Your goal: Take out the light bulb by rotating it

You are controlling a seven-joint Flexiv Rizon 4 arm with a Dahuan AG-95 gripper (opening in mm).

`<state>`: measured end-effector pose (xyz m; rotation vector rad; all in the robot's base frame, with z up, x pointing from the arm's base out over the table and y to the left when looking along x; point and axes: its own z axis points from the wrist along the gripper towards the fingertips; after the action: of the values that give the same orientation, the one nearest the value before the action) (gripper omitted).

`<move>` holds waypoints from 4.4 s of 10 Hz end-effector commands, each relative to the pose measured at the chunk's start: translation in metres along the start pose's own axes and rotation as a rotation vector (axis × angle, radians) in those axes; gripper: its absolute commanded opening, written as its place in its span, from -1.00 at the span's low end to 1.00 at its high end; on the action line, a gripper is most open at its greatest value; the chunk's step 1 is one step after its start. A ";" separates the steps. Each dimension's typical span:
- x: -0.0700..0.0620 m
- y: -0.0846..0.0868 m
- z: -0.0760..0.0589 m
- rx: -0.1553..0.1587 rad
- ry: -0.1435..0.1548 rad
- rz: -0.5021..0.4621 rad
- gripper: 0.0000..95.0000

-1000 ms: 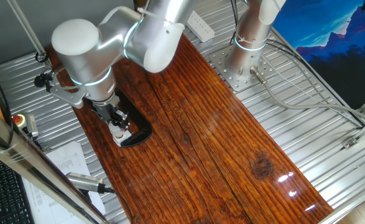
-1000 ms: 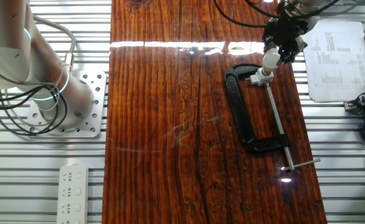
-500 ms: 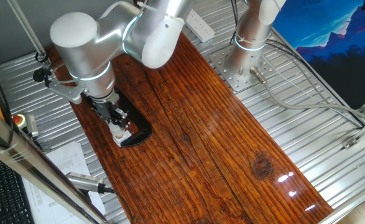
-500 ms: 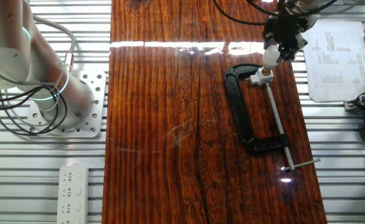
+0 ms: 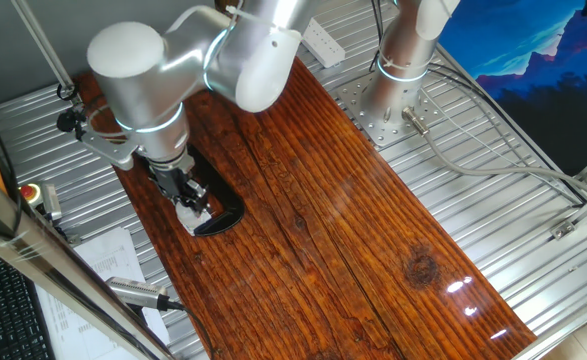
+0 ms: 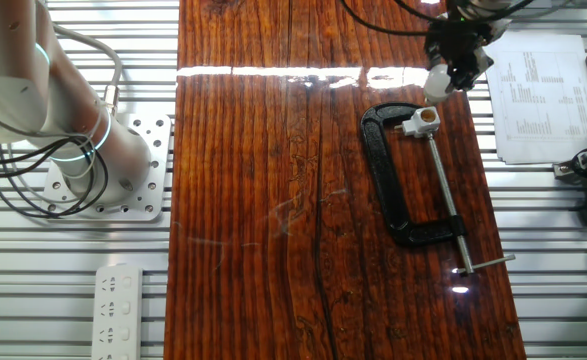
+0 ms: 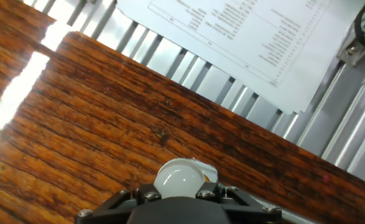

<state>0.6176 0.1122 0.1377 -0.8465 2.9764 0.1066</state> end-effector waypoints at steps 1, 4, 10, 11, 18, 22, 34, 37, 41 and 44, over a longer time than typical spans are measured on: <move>-0.006 0.003 -0.002 -0.034 -0.047 0.022 -1.00; -0.020 0.008 -0.005 -0.039 -0.052 0.038 -1.00; -0.026 0.008 0.010 -0.098 -0.158 0.048 -1.00; -0.026 0.007 0.012 -0.097 -0.160 0.048 -1.00; -0.044 0.012 0.006 -0.080 -0.180 0.036 -1.00; -0.054 0.010 0.027 -0.076 -0.188 0.055 -1.00; -0.060 0.008 0.059 -0.027 -0.248 0.056 -0.60; -0.060 0.008 0.061 -0.024 -0.249 0.055 -0.20; -0.060 0.008 0.064 -0.023 -0.248 0.051 0.20; -0.059 0.007 0.065 -0.023 -0.247 0.050 0.60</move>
<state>0.6665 0.1552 0.0771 -0.7048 2.7690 0.2306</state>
